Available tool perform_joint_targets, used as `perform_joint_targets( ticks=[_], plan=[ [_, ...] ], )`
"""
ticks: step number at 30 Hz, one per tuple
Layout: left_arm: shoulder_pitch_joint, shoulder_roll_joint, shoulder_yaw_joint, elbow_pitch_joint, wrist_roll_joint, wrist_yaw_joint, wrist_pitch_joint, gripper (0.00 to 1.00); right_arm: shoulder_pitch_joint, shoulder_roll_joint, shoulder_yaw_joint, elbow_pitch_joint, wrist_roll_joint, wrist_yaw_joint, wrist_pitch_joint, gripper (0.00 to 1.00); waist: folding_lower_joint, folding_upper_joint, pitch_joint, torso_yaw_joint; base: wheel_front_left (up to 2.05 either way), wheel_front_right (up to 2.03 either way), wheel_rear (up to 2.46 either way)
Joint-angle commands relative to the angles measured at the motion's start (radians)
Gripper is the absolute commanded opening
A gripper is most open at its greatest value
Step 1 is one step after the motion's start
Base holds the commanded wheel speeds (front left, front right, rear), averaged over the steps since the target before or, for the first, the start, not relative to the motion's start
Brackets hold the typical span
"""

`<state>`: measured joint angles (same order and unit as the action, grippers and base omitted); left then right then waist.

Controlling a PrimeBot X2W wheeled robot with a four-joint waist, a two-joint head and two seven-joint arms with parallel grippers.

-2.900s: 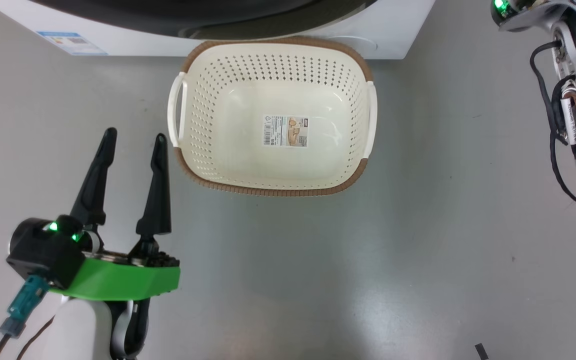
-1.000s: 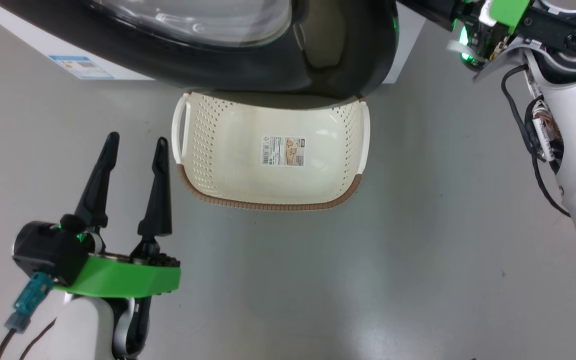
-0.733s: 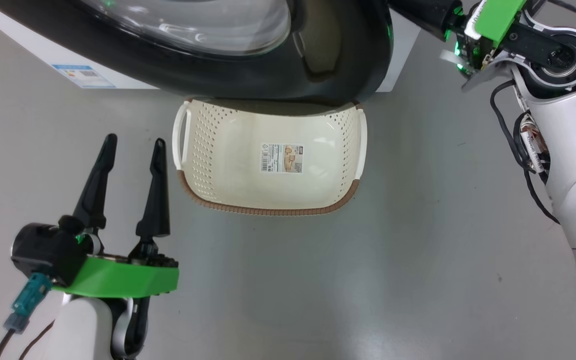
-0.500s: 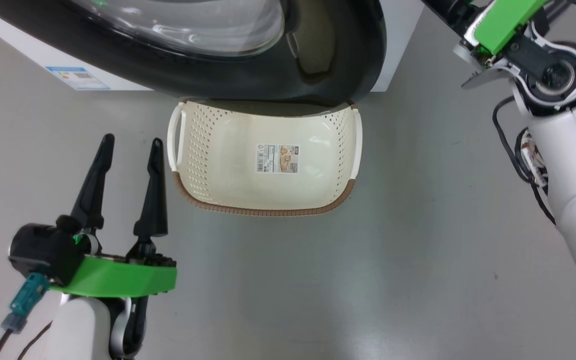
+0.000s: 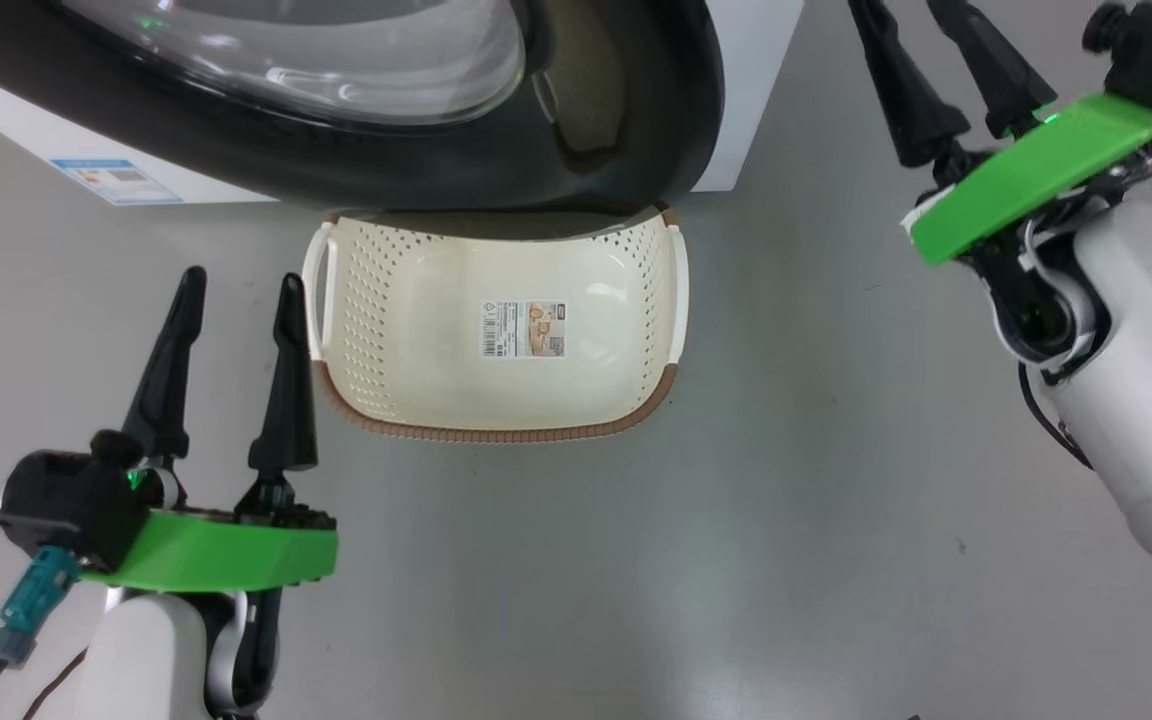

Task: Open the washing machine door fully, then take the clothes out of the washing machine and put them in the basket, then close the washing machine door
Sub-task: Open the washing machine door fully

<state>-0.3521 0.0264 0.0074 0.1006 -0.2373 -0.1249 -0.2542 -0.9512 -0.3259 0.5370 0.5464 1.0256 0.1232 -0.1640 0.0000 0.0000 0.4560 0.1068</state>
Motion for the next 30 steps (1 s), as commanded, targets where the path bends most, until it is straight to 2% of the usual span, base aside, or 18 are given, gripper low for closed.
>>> perform_joint_targets(
  ticks=[1, 4, 6, 15, 23, 30],
  plan=[
    [0.006, 0.024, 0.036, -0.023, 0.012, -0.003, -0.008, 1.0, 0.025, 0.004, 0.023, -0.003, -0.038, 0.008, -0.045, 1.0, 0.0, 0.0, 0.0, -0.005, 0.0, 0.0, 0.0],
    [0.002, 0.024, 0.04, -0.022, 0.016, -0.002, -0.008, 1.0, 0.028, 0.0, 0.055, 0.042, -0.146, 0.008, -0.09, 1.0, 0.0, 0.0, 0.001, -0.013, 0.0, 0.0, 0.0],
    [0.0, 0.024, 0.039, -0.022, 0.016, -0.001, -0.008, 1.0, 0.035, 0.001, 0.032, 0.052, -0.221, 0.008, -0.096, 1.0, 0.0, 0.0, 0.0, -0.015, 0.0, 0.0, 0.0],
    [0.0, 0.024, 0.035, -0.021, 0.007, 0.002, -0.008, 1.0, 0.239, 0.098, -0.271, -0.112, -0.585, 0.008, -0.097, 1.0, 0.0, 0.0, -0.01, -0.009, 0.0, 0.0, 0.0],
    [0.002, 0.024, 0.033, -0.025, 0.008, 0.002, -0.008, 1.0, 0.355, 0.17, -0.41, -0.226, -0.726, 0.008, -0.098, 1.0, 0.0, 0.0, -0.009, -0.013, 0.0, 0.0, 0.0],
    [0.014, 0.024, 0.049, -0.034, 0.007, 0.006, -0.008, 1.0, 0.45, 0.216, -0.461, -0.306, -0.781, 0.008, -0.098, 1.0, 0.0, 0.0, -0.018, -0.027, 0.0, 0.0, 0.0]
  ],
)
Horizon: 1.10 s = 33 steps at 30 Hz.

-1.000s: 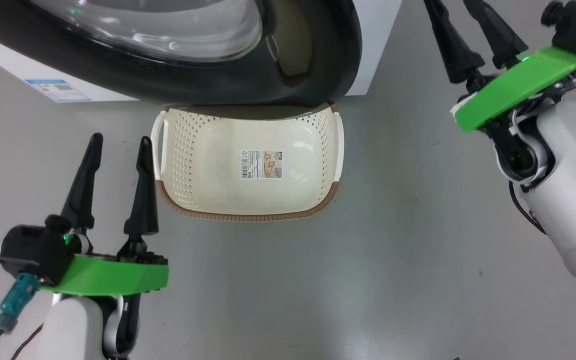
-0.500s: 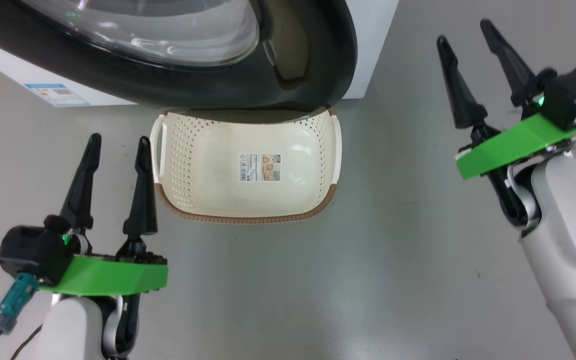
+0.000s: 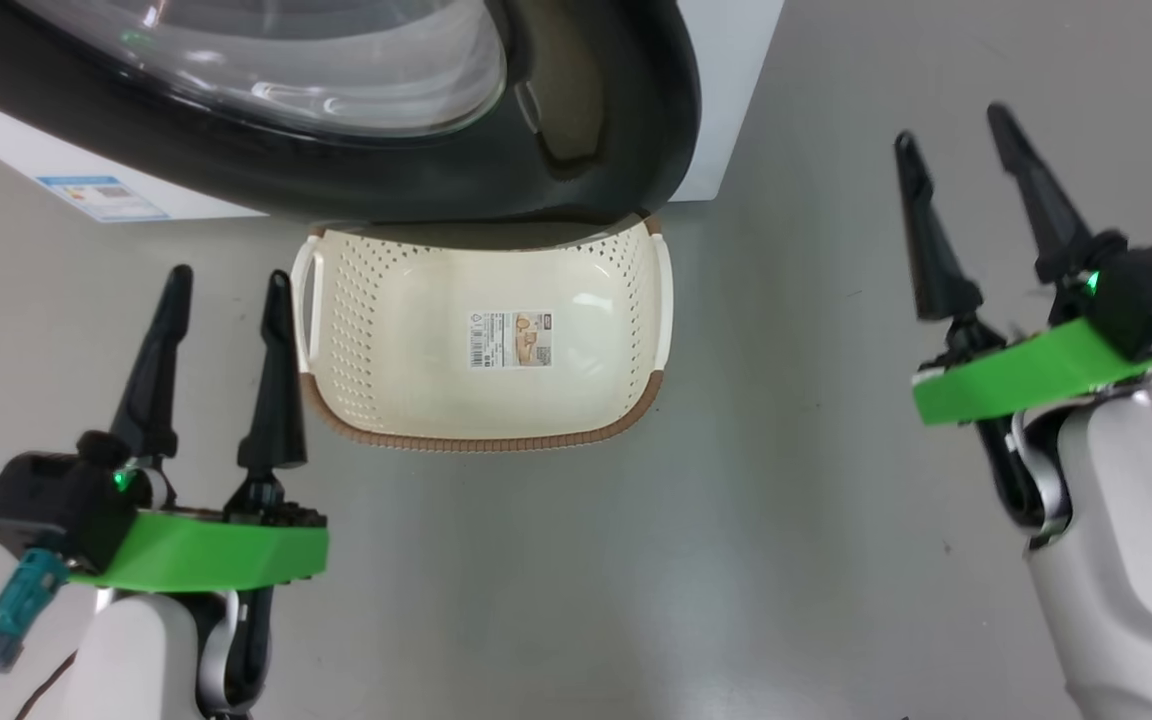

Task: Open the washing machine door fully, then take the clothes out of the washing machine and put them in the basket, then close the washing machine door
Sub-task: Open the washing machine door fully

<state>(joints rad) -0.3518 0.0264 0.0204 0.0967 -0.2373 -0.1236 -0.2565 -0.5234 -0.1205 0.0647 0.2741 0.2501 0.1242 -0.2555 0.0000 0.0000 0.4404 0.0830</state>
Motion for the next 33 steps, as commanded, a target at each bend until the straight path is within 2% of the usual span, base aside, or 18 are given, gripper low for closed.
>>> perform_joint_targets(
  ticks=[1, 12, 33],
  plan=[
    [0.014, 0.024, 0.039, -0.031, 0.006, 0.005, -0.005, 1.0, 0.032, 0.015, 0.009, -0.04, -0.007, 0.007, -0.006, 1.0, 0.0, 0.0, -0.004, -0.004, 0.0, 0.0, 0.0],
    [0.017, 0.024, 0.048, -0.035, 0.01, 0.004, -0.005, 1.0, 0.098, 0.032, -0.005, -0.08, -0.023, 0.007, -0.006, 1.0, 0.0, 0.0, -0.003, -0.008, 0.0, 0.0, 0.0],
    [0.011, 0.024, 0.048, -0.035, 0.013, 0.005, -0.005, 1.0, 0.091, 0.033, -0.015, -0.072, -0.013, 0.007, -0.006, 1.0, 0.0, 0.0, 0.017, -0.008, 0.0, 0.0, 0.0]
  ],
)
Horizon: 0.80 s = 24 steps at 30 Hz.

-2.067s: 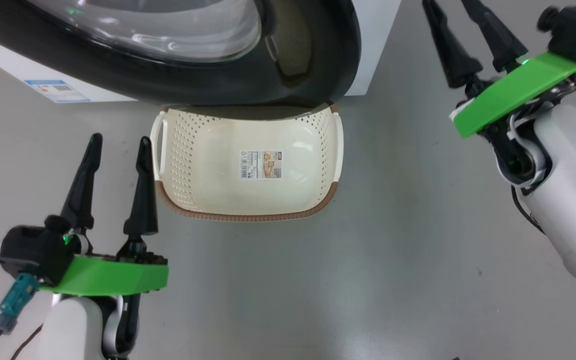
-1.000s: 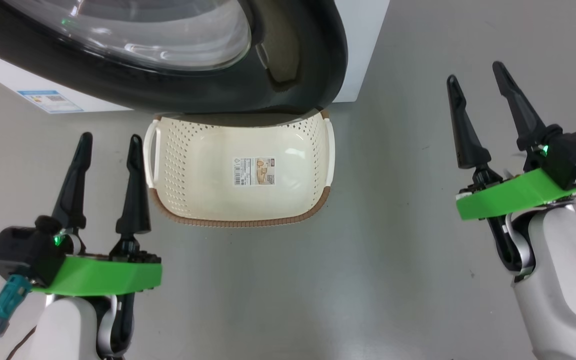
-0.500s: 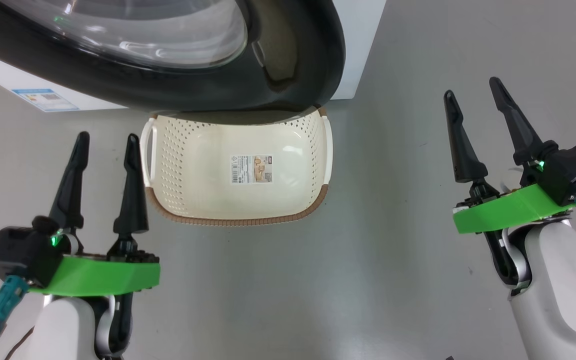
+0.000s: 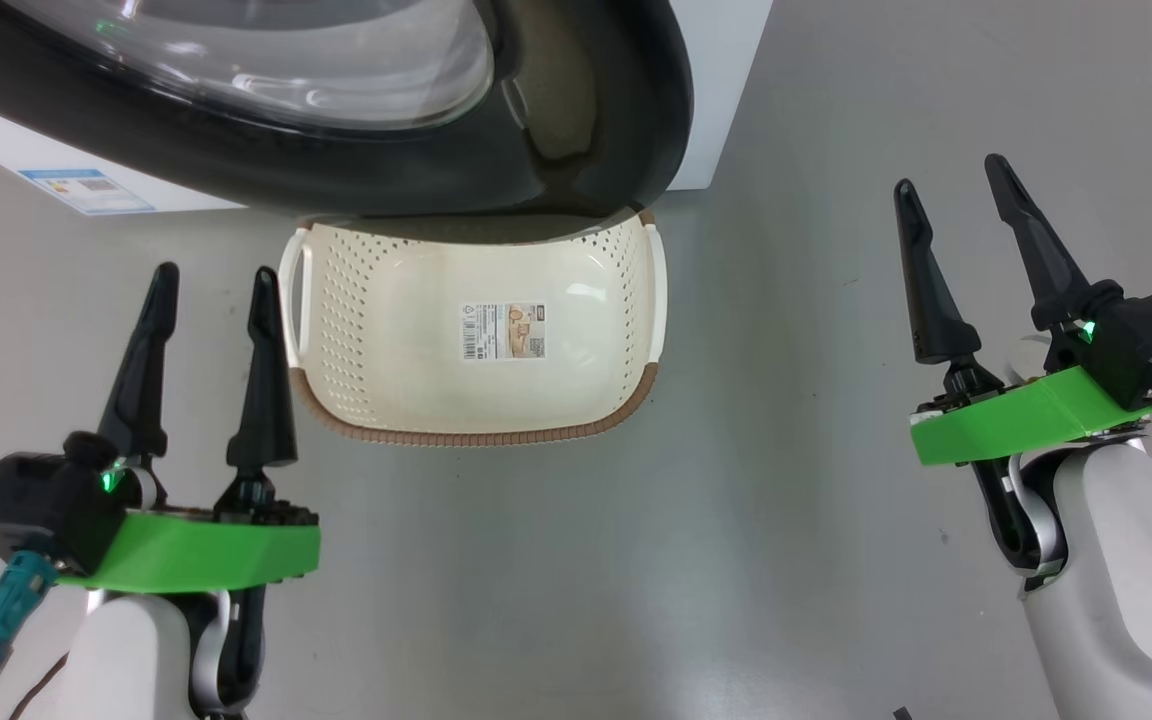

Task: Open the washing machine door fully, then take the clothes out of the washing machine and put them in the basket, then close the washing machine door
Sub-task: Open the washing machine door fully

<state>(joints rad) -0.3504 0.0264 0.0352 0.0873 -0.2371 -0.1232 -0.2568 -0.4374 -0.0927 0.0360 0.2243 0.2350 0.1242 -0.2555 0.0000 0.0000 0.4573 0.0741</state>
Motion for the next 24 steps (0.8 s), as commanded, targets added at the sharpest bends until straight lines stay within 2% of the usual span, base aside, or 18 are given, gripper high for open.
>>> perform_joint_targets(
  ticks=[1, 2, 3, 4, 8, 11, 16, 24],
  plan=[
    [0.009, 0.024, 0.034, -0.025, 0.013, 0.005, -0.005, 1.0, 0.002, 0.005, 0.013, -0.022, 0.002, 0.007, -0.006, 1.0, 0.0, 0.0, 0.0, 0.001, 0.0, 0.0, 0.0],
    [0.009, 0.024, 0.033, -0.025, 0.013, 0.005, -0.005, 1.0, 0.0, 0.004, 0.013, -0.02, 0.002, 0.007, -0.006, 0.73, 0.0, 0.0, 0.001, 0.002, 0.0, 0.0, 0.0],
    [0.009, 0.024, 0.033, -0.025, 0.013, 0.005, -0.005, 1.0, -0.004, 0.004, 0.015, -0.018, 0.003, 0.007, -0.006, 0.34, 0.0, 0.0, 0.001, 0.003, 0.0, 0.0, 0.0],
    [0.009, 0.024, 0.032, -0.025, 0.012, 0.006, -0.005, 1.0, -0.009, 0.002, 0.02, -0.015, 0.008, 0.007, -0.006, 0.0, 0.0, 0.0, 0.002, 0.004, 0.0, 0.0, 0.0],
    [0.011, 0.024, 0.029, -0.025, 0.01, 0.008, -0.005, 1.0, -0.04, 0.001, 0.049, 0.026, 0.065, 0.007, -0.006, 0.0, 0.0, 0.0, 0.002, 0.007, 0.0, 0.0, 0.0],
    [0.013, 0.024, 0.025, -0.024, 0.009, 0.008, -0.005, 1.0, -0.086, 0.007, 0.08, 0.091, 0.175, 0.007, -0.006, 0.0, 0.0, 0.0, 0.001, 0.011, 0.0, 0.0, 0.0],
    [0.012, 0.024, 0.013, -0.018, 0.007, 0.007, -0.005, 1.0, -0.203, 0.012, 0.154, 0.201, 0.455, 0.007, 0.037, 0.0, 0.0, 0.0, -0.003, 0.022, 0.0, 0.0, 0.0],
    [0.016, 0.024, -0.005, -0.012, -0.002, 0.007, -0.005, 1.0, -0.378, 0.014, 0.163, 0.233, 0.942, 0.007, 0.251, 0.0, 0.0, 0.0, -0.009, 0.046, 0.0, 0.0, 0.0]
  ],
)
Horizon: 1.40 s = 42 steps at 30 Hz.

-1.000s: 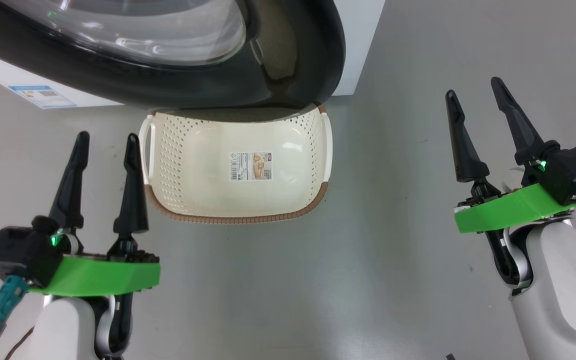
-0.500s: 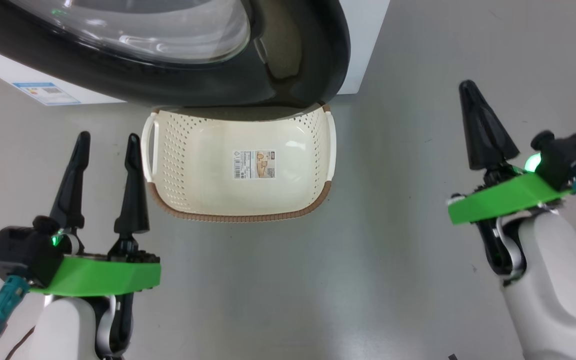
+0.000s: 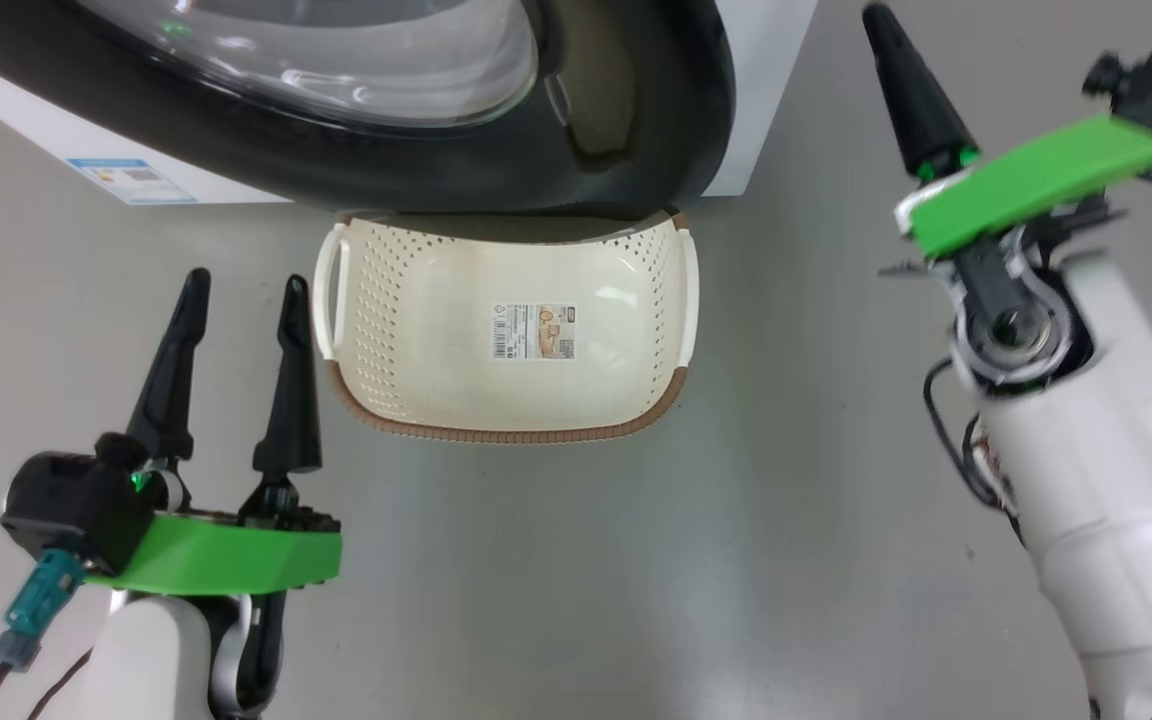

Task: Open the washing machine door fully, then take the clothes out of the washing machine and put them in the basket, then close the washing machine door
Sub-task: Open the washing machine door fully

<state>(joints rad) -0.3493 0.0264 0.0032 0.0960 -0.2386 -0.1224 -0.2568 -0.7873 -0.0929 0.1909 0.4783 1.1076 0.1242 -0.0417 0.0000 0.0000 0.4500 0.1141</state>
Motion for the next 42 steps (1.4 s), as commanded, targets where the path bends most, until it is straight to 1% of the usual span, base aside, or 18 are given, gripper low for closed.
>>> perform_joint_targets(
  ticks=[1, 2, 6, 12, 17, 21, 25, 32, 42],
  plan=[
    [0.016, 0.024, 0.025, -0.02, 0.0, 0.006, -0.005, 1.0, -0.046, 0.016, 0.003, -0.016, 0.129, 0.007, 0.077, 0.0, 0.0, 0.0, -0.003, 0.009, 0.0, 0.0, 0.0],
    [0.016, 0.024, 0.025, -0.02, 0.0, 0.006, -0.005, 1.0, -0.046, 0.016, 0.003, -0.016, 0.129, 0.007, 0.077, 0.0, 0.0, 0.0, -0.003, 0.009, 0.0, 0.0, 0.0],
    [0.02, 0.024, 0.019, -0.014, 0.0, 0.005, -0.005, 1.0, -0.116, 0.02, -0.027, 0.022, 0.322, 0.007, 0.234, 0.0, 0.0, 0.0, -0.007, 0.021, 0.0, 0.0, 0.0],
    [0.021, 0.024, 0.009, -0.008, -0.003, 0.004, -0.005, 1.0, -0.213, 0.028, -0.057, 0.129, 0.532, 0.007, 0.481, 0.0, 0.0, 0.0, -0.011, 0.037, 0.0, 0.0, 0.0],
    [0.027, 0.024, 0.004, 0.003, -0.005, 0.004, -0.005, 1.0, -0.274, 0.032, -0.058, 0.203, 0.611, 0.007, 0.614, 0.0, 0.0, 0.0, -0.02, 0.047, 0.0, 0.0, 0.0],
    [0.032, 0.024, 0.003, 0.011, -0.003, 0.003, -0.005, 1.0, -0.288, 0.035, -0.03, 0.217, 0.636, 0.007, 0.714, 0.0, 0.0, 0.0, -0.028, 0.052, 0.0, 0.0, 0.0],
    [0.037, 0.024, 0.001, 0.027, 0.0, 0.003, -0.005, 1.0, -0.277, 0.037, -0.02, 0.208, 0.653, 0.007, 0.755, 0.0, 0.0, 0.0, -0.041, 0.057, 0.0, 0.0, 0.0],
    [0.046, 0.024, 0.004, 0.046, 0.003, 0.008, -0.005, 1.0, -0.228, 0.041, 0.006, 0.194, 0.657, 0.007, 0.774, 0.0, 0.0, 0.0, -0.074, 0.067, 0.0, 0.0, 0.0],
    [0.083, 0.024, 0.017, 0.062, -0.001, 0.02, -0.005, 1.0, -0.128, 0.042, 0.099, 0.166, 0.639, 0.007, 0.798, 0.0, 0.0, 0.0, -0.148, 0.098, 0.0, 0.0, 0.0]
  ],
)
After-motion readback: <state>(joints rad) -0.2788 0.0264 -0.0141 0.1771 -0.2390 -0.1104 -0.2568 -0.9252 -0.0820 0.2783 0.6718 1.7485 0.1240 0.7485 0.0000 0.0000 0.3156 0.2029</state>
